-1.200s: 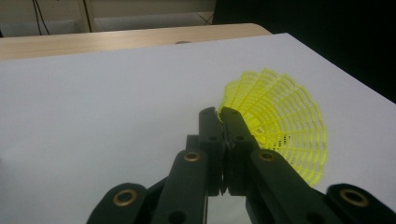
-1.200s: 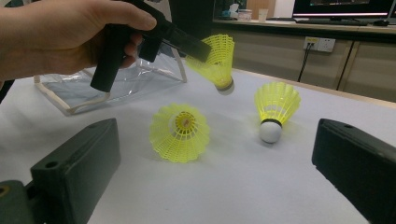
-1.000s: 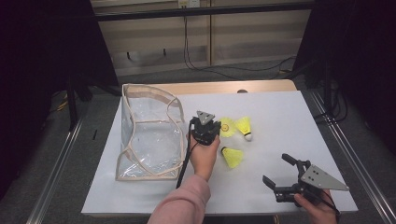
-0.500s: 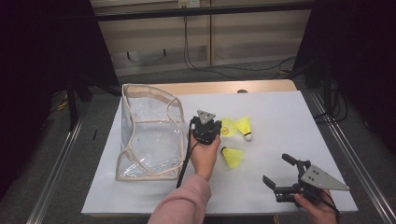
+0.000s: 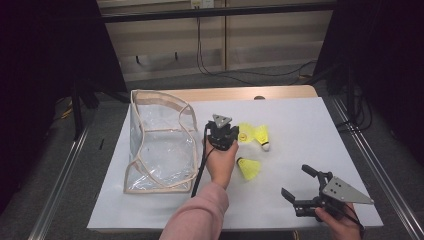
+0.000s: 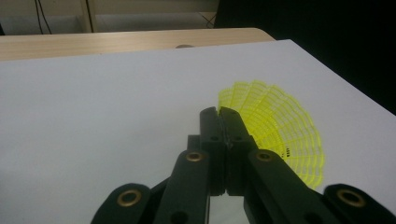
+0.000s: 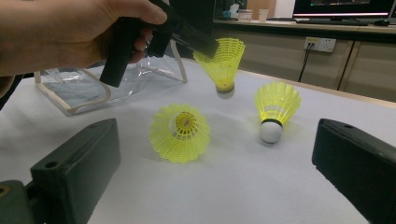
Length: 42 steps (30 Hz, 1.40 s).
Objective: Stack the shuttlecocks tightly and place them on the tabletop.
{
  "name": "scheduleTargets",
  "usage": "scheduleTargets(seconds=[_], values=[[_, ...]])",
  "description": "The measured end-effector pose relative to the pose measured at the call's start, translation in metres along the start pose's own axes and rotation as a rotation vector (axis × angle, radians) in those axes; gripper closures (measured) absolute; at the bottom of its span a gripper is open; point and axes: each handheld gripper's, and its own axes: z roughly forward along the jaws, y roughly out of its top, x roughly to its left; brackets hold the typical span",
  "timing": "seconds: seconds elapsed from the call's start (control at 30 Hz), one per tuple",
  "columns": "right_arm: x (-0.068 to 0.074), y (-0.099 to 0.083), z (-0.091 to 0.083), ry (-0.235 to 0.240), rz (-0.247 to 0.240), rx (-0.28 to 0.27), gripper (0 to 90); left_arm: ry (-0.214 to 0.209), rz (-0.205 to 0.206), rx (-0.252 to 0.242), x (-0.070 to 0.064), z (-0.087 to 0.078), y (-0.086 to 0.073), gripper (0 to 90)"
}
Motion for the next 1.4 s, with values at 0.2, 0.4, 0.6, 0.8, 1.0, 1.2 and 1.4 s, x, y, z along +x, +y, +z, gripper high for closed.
scheduleTargets(seconds=[0.2, 0.4, 0.6, 0.8, 1.0, 1.2, 1.4], values=[[0.0, 0.0, 0.0, 0.003, -0.002, -0.004, 1.0, 0.022, -0.022, 0.017, 0.005, 0.006, -0.002, 89.5], [-0.001, 0.0, 0.0, 0.006, -0.001, -0.008, 1.0, 0.044, -0.027, 0.03, 0.01, 0.01, -0.006, 89.4], [0.0, 0.0, 0.0, 0.004, -0.002, -0.008, 1.0, 0.058, -0.023, 0.053, 0.014, 0.01, -0.009, 89.2], [-0.001, 0.0, 0.0, 0.006, -0.003, -0.008, 1.0, 0.061, -0.03, 0.05, 0.014, 0.012, -0.009, 87.4], [-0.001, 0.0, -0.001, 0.006, -0.003, -0.008, 1.0, 0.068, -0.031, 0.049, 0.016, 0.016, -0.009, 86.1], [-0.001, 0.0, -0.001, 0.003, -0.001, -0.005, 1.0, 0.064, -0.038, 0.018, 0.017, 0.019, -0.009, 82.6], [-0.001, -0.001, -0.001, 0.006, -0.001, -0.005, 1.0, 0.066, -0.032, -0.012, 0.015, 0.022, -0.008, 81.5]])
